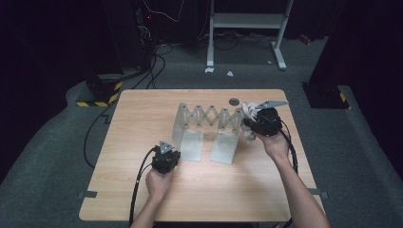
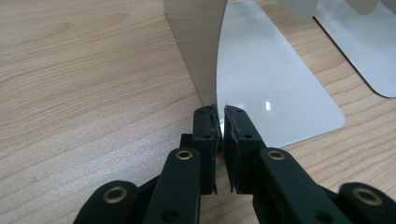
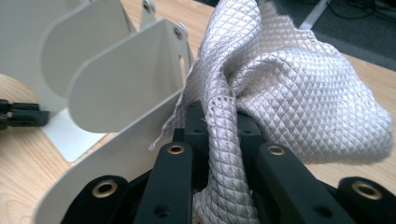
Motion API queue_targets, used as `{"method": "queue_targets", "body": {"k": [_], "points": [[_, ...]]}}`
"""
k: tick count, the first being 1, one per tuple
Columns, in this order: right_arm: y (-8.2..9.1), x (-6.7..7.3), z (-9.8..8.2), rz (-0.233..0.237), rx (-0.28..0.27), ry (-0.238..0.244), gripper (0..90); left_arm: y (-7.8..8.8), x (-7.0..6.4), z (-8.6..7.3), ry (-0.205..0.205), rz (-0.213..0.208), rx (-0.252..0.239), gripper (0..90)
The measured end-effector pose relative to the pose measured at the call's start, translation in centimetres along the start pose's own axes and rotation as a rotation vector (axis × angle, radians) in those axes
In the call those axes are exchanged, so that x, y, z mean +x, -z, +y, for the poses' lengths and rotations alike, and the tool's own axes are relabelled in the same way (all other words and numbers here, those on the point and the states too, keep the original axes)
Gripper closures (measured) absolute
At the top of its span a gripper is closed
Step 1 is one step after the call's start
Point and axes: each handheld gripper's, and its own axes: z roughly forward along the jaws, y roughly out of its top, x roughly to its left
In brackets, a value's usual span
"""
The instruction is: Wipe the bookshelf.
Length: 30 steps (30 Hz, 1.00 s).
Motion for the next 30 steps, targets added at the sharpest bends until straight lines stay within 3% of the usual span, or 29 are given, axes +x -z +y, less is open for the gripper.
{"method": "queue_targets", "body": {"k": [6,11,17,23,30], "points": [[-2.2,-0.4,-1.3,0.003,0.059,-0.019,81.0,0.0,0.0,0.0,0.002,-0.002,-0.001,82.7],[-4.6,-0.3,-3.6,0.018,0.131,-0.044,81.1,0.0,-0.1,0.0,-0.005,0.005,0.000,82.7],[-6.0,0.3,-6.1,0.039,0.176,-0.073,81.0,0.0,-0.1,0.0,-0.005,0.004,0.000,82.7],[-6.2,1.5,-8.4,0.060,0.191,-0.056,81.0,0.0,-0.1,0.0,-0.005,0.004,0.000,82.7],[-5.2,3.2,-9.9,0.075,0.194,-0.023,81.0,0.0,-0.1,0.0,-0.005,0.005,0.000,82.7]]}}
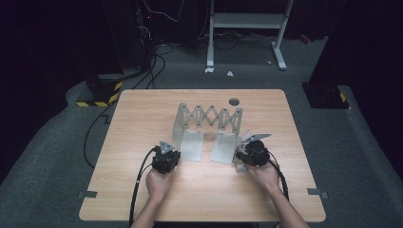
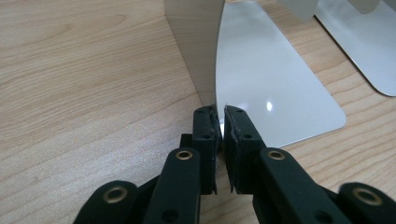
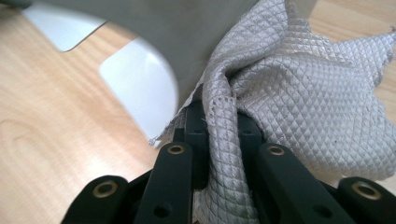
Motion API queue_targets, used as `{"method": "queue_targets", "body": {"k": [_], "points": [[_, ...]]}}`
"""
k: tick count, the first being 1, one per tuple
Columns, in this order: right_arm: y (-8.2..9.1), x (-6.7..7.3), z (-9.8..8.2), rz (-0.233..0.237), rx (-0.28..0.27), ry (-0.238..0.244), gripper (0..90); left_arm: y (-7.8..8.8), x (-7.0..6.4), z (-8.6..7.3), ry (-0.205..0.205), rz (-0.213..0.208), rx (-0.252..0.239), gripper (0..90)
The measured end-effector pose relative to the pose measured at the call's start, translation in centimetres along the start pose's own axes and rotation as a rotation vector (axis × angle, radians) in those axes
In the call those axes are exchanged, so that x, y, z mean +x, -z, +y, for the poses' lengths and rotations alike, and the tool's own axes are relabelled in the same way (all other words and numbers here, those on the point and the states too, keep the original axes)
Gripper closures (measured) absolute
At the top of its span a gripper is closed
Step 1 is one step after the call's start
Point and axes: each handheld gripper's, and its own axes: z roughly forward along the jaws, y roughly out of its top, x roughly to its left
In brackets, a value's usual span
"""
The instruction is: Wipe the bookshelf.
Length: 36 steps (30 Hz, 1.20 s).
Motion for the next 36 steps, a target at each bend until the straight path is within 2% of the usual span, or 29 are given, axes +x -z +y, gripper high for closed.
{"method": "queue_targets", "body": {"k": [15,21,28,36], "points": [[1.8,3.2,-2.2,0.054,-0.073,0.030,81.0,0.0,0.0,0.0,-0.003,0.002,-0.001,82.7],[1.7,4.2,-2.2,0.073,-0.085,0.043,81.0,0.0,0.0,0.0,-0.003,0.002,-0.001,82.7],[1.8,5.6,-1.8,0.092,-0.100,0.081,81.0,0.0,0.0,0.0,-0.002,0.002,-0.001,82.7],[0.8,6.3,-1.1,0.095,-0.106,0.089,81.0,0.0,0.0,0.0,-0.003,0.004,-0.002,82.6]]}}
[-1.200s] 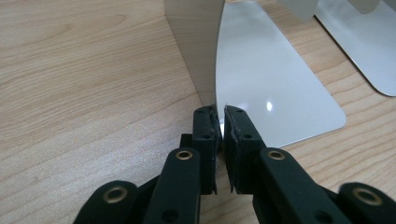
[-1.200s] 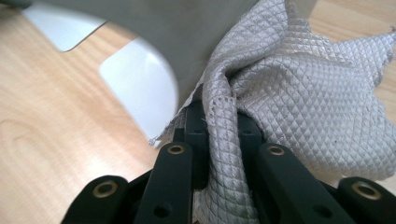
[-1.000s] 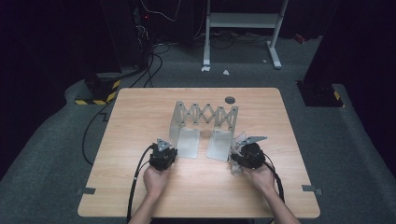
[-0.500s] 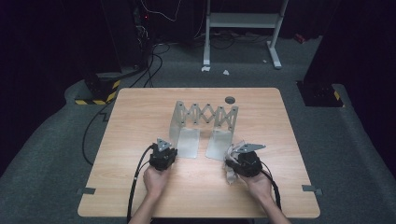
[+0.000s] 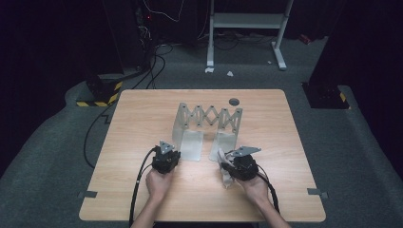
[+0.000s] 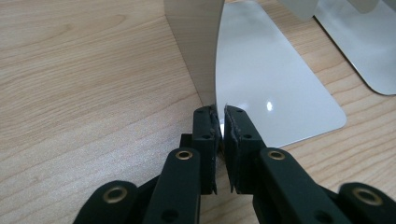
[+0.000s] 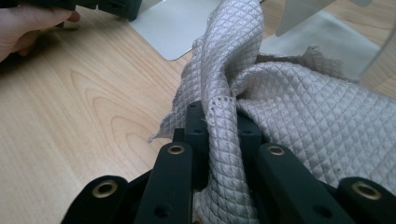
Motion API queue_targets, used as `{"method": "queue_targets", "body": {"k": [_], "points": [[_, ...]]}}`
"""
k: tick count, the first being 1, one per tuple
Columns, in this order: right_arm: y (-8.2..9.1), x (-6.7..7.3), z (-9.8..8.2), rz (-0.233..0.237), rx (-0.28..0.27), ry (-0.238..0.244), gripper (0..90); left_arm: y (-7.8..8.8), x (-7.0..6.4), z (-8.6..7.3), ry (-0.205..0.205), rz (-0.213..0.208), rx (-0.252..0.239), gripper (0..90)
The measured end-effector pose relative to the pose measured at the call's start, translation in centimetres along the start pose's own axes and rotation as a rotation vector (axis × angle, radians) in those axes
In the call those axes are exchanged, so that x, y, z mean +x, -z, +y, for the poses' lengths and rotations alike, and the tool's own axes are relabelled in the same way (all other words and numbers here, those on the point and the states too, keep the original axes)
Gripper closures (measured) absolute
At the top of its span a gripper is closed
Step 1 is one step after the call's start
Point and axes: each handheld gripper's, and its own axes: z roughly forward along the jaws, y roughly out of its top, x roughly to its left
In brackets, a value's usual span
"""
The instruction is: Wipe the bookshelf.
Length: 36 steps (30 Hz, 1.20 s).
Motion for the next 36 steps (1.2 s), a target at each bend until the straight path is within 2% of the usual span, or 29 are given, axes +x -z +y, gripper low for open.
{"method": "queue_targets", "body": {"k": [10,17,26,31,36], "points": [[-1.6,-0.8,0.0,-0.060,0.000,-0.033,81.0,0.0,0.0,0.0,0.001,0.000,0.002,82.6],[-1.6,-1.9,-0.3,-0.092,0.005,-0.065,80.9,0.0,0.0,0.0,0.000,-0.001,0.001,82.5],[-1.4,-3.2,-0.6,-0.139,0.004,-0.087,81.0,0.0,0.3,0.0,-0.005,-0.024,0.001,82.1],[-1.1,-4.3,-0.9,-0.164,-0.002,-0.118,81.0,0.0,0.4,0.0,-0.012,-0.023,0.002,82.0],[-1.1,-3.6,-0.9,-0.179,-0.006,-0.097,81.0,0.0,0.2,0.0,-0.023,-0.015,0.001,81.9]]}}
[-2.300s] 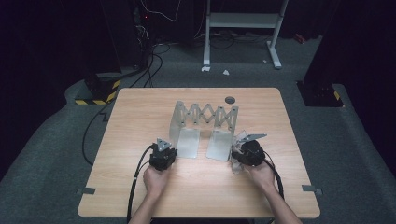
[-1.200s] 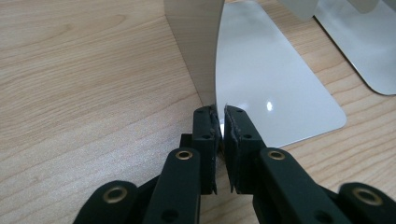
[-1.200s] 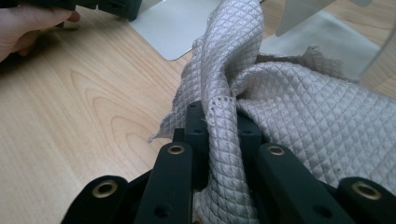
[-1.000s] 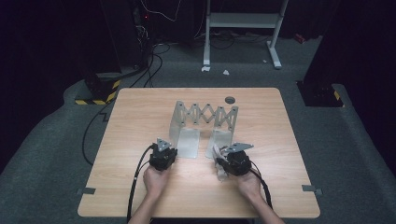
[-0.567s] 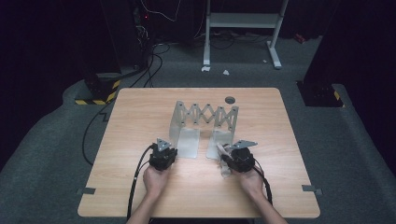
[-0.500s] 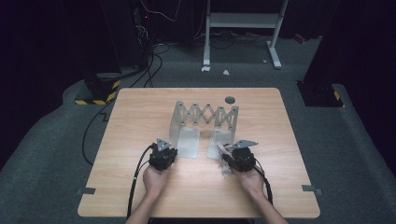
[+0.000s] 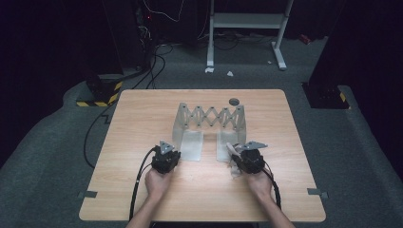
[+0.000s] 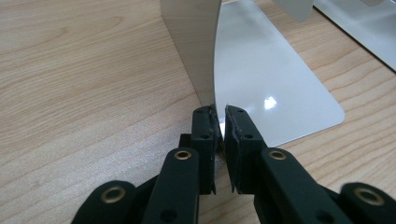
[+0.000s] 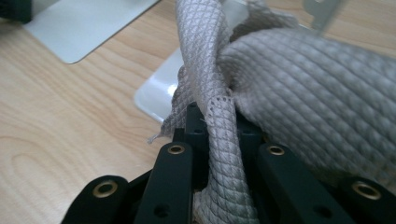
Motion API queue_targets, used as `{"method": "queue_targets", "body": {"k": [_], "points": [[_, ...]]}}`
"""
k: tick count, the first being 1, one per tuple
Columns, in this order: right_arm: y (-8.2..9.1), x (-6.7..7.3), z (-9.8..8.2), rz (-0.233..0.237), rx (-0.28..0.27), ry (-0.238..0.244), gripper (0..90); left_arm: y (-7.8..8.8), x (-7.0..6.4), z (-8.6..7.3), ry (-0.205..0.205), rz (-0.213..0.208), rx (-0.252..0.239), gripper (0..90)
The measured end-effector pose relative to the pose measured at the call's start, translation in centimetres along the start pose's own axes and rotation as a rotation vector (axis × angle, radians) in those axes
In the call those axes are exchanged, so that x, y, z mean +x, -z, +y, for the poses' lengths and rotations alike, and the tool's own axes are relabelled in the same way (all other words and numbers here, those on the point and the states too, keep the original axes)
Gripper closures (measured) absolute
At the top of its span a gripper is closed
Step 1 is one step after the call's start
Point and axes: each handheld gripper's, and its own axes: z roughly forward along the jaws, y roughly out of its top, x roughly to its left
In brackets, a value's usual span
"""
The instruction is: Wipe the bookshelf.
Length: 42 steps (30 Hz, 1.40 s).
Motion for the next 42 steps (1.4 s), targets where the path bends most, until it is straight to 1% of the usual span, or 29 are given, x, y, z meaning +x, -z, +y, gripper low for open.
{"method": "queue_targets", "body": {"k": [3,6,8,12,17,20,23,26,29,30,32,33,37,42], "points": [[0.2,1.0,0.0,0.002,-0.011,0.035,81.0,0.0,0.0,0.0,-0.002,0.002,0.000,81.8],[0.2,1.9,0.3,0.012,-0.017,0.063,81.0,0.0,0.0,0.0,-0.006,0.004,0.001,81.8],[0.0,2.1,0.6,0.017,-0.016,0.069,81.0,0.0,0.0,0.0,-0.007,0.005,0.000,81.8],[-0.8,2.4,1.2,0.024,-0.001,0.087,81.0,0.0,-0.1,0.0,-0.009,0.008,-0.001,81.8],[-2.0,2.6,1.6,0.024,0.022,0.088,81.0,0.0,-0.2,0.0,-0.012,0.013,-0.002,81.7],[-2.7,2.7,1.9,0.015,0.039,0.096,81.0,0.0,-0.2,0.0,-0.012,0.013,-0.001,81.8],[-2.9,2.6,2.1,-0.002,0.048,0.103,81.0,0.0,-0.1,0.0,-0.009,0.010,-0.001,81.8],[-2.8,2.2,2.1,-0.025,0.055,0.102,80.9,0.0,-0.1,0.0,-0.008,0.008,0.000,81.8],[-2.7,1.8,2.0,-0.033,0.057,0.097,81.0,0.0,-0.1,0.0,-0.008,0.008,-0.001,81.8],[-2.5,1.3,1.9,-0.044,0.059,0.084,81.0,0.0,-0.1,0.0,-0.007,0.006,0.000,81.8],[-2.4,1.1,1.8,-0.045,0.061,0.069,80.9,0.0,-0.1,0.0,-0.005,0.006,0.000,81.9],[-2.4,1.0,1.9,-0.046,0.062,0.063,81.0,0.0,-0.1,0.0,-0.005,0.006,0.000,81.8],[-2.8,1.3,2.4,-0.066,0.069,0.068,80.9,0.0,-0.1,0.0,-0.005,0.007,0.000,81.9],[-3.5,1.4,3.1,-0.072,0.074,0.038,80.9,0.0,0.0,0.0,-0.001,0.004,0.001,81.9]]}}
